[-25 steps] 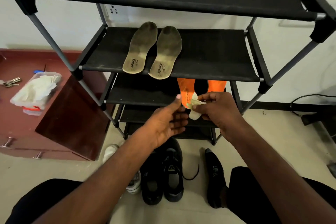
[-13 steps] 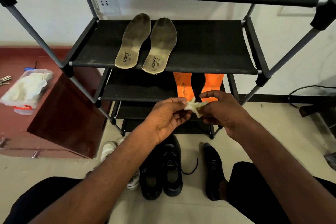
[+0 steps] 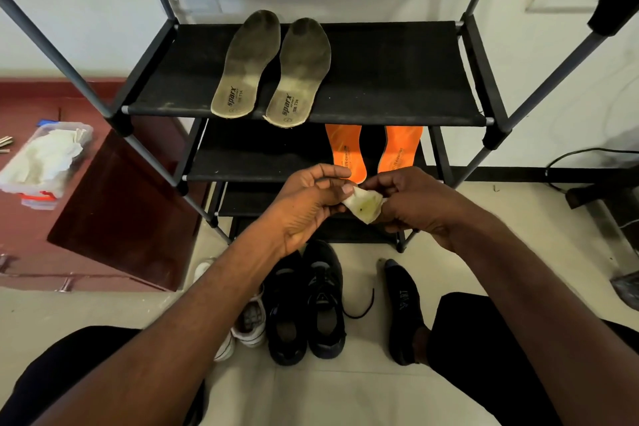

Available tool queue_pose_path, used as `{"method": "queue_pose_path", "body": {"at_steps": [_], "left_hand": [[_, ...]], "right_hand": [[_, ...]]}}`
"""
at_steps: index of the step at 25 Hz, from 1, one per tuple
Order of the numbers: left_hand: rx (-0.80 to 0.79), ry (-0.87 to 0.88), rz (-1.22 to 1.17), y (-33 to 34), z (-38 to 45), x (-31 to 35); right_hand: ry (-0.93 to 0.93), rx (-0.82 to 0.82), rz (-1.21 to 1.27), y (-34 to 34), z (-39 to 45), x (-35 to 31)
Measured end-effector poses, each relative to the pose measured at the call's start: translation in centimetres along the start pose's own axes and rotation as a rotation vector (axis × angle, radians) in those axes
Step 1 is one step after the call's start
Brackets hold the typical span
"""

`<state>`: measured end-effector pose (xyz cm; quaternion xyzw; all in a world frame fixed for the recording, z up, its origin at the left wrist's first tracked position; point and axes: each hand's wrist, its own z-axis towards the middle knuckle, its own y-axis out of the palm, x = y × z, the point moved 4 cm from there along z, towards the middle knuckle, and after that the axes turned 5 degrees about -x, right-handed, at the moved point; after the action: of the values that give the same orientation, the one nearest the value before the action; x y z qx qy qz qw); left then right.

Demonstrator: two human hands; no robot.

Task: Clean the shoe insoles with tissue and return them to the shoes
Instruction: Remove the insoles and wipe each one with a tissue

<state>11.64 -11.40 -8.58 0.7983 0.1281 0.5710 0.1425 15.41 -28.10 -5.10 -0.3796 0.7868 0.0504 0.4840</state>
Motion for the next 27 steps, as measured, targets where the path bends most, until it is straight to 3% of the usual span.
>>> {"method": "queue_pose_path", "body": {"at_steps": [16,18,21,22,27], "left_hand": [[-0.055,0.024,0.090,1.6,2.4,-0.5],[0.091,0.034,0.245,0.4,4.4,-0.5],[0.508,0.038,0.737,-3.0,8.0,-0.7],[0.580,0.021,0.854,-3.5,9.1,-0.8],[0.561,-0.172,1.043,-1.8,13.6,-1.3]], "right_hand": [[0.108,0.097,0.282,-1.0,-0.2,0.5],[0.082,0.153,0.351,-1.7,-0.2,0.7],[0.072,0.189,0.407,-2.0,0.1,1.0],[0.074,0.191,0.386,-1.9,0.2,1.1],[0.058,0.223,0.309,-1.9,0.7,1.0]]}}
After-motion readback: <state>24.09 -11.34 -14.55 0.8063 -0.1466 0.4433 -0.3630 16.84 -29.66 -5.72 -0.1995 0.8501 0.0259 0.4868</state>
